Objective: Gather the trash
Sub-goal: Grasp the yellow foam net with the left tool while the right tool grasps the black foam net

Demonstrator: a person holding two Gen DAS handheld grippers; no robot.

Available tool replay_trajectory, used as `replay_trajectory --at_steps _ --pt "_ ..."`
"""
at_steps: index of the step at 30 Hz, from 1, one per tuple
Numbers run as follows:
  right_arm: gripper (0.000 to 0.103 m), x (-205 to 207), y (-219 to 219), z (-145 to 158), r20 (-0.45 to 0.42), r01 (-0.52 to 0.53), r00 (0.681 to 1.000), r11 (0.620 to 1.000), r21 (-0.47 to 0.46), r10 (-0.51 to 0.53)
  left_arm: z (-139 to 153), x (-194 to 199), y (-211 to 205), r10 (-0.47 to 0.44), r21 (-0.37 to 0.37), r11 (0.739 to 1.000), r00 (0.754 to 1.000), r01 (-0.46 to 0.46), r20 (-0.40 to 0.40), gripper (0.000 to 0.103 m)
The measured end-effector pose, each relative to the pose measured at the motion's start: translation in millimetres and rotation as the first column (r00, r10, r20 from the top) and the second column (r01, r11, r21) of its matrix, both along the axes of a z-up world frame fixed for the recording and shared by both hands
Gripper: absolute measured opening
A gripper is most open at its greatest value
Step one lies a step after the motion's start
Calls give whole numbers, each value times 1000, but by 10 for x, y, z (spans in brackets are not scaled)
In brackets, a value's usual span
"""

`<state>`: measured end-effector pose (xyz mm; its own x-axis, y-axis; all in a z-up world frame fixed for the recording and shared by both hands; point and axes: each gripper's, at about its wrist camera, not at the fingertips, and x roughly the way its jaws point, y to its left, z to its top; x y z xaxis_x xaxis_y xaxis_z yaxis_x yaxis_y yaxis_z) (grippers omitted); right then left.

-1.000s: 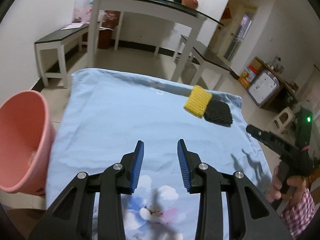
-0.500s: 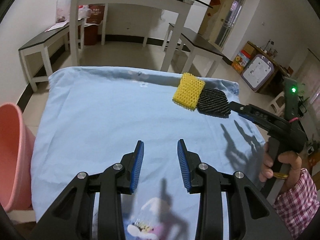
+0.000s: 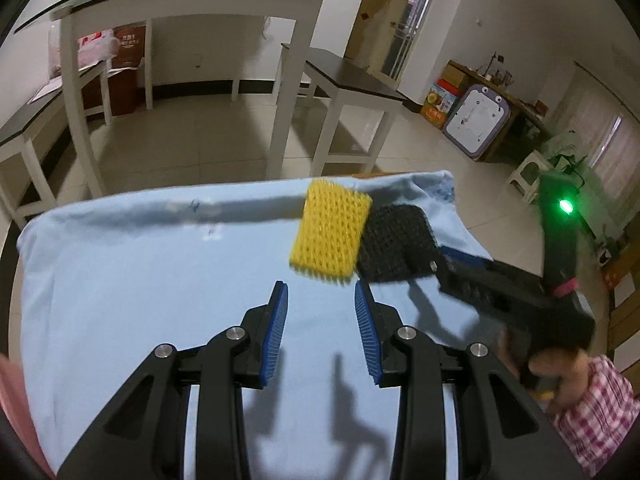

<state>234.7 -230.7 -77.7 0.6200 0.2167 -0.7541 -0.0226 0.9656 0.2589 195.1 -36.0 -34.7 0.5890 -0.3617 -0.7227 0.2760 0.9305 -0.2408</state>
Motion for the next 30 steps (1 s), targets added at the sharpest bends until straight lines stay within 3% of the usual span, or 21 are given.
replay_trajectory --at_steps 5,8,16,22,24,26,30 --pt "28 -6 -5 -16 -3 -6 1000 1000 15 6 -130 305 -79 -11 14 1000 1000 11 -17 35" --pt "22 -7 -36 -28 -8 -4 1000 1000 30 4 -209 427 -108 -13 9 1000 999 14 -34 35" --pt "17 -9 -84 -46 -11 -5 1000 998 60 6 -395 637 -144 -16 16 1000 997 17 -72 35" --pt "17 -19 -101 -49 -12 -3 1000 998 67 4 -434 620 -174 -9 13 1000 999 10 -53 35" --pt "17 -19 -103 -49 -12 -3 1000 998 68 4 -427 585 -179 -16 4 1000 999 16 -44 19" --pt "16 -16 -102 -48 -11 -3 1000 998 68 4 -418 518 -186 -13 18 1000 999 14 -31 12" --pt "15 -17 -101 -34 -6 -3 1000 998 62 3 -335 388 -156 5 12 1000 1000 -5 -12 9"
